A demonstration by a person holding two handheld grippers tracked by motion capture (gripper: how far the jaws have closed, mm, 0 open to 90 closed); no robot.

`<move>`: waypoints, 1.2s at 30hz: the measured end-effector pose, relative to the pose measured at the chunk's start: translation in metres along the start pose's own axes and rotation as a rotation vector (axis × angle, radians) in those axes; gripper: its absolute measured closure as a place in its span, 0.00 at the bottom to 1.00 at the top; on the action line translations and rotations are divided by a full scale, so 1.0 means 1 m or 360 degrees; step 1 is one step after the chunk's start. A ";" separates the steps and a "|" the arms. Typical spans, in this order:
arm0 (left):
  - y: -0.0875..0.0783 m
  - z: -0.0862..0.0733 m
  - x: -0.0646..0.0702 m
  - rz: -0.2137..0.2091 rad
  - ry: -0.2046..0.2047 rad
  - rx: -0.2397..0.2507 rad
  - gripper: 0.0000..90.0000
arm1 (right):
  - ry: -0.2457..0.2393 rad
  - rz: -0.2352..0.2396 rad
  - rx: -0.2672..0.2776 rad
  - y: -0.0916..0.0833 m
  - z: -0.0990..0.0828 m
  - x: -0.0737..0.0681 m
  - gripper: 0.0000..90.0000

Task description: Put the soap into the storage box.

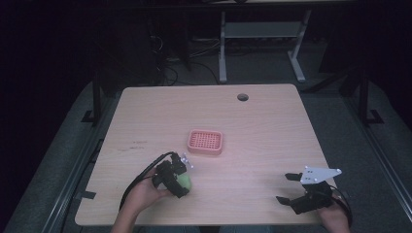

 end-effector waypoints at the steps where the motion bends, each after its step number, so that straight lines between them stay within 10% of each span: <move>1: 0.000 0.000 0.000 -0.0002 -0.0004 0.0001 0.25 | -0.0001 0.0001 0.0000 0.000 0.000 0.000 0.15; 36: -0.010 0.013 -0.005 0.0033 -0.0009 0.0031 0.30 | 0.0000 -0.0009 0.0010 -0.002 0.000 0.001 0.15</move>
Point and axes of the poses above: each handheld gripper's, and its own axes: y roughly forward along the jaws, z roughly out of its top, x roughly to its right, the point moved 5 cm from there along y, roughly forward along the jaws, and after that the axes turned 2 degrees about -y, right-handed, at the moved point
